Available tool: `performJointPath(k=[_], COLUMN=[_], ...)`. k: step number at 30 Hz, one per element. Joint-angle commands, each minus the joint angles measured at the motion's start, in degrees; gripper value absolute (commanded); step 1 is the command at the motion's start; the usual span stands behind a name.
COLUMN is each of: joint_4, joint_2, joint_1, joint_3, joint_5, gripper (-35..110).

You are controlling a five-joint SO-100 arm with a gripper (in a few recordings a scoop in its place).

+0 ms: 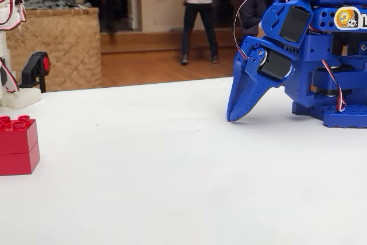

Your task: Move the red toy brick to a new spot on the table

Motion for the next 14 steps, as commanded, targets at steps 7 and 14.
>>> performJointPath(k=[7, 14], joint_4=[0.5, 0.5], joint_2=[3.1, 3.1], joint_1=[-0.2, -0.2], joint_3=[1.8, 1.8], joint_5=[-1.4, -1.4], gripper=[1, 1])
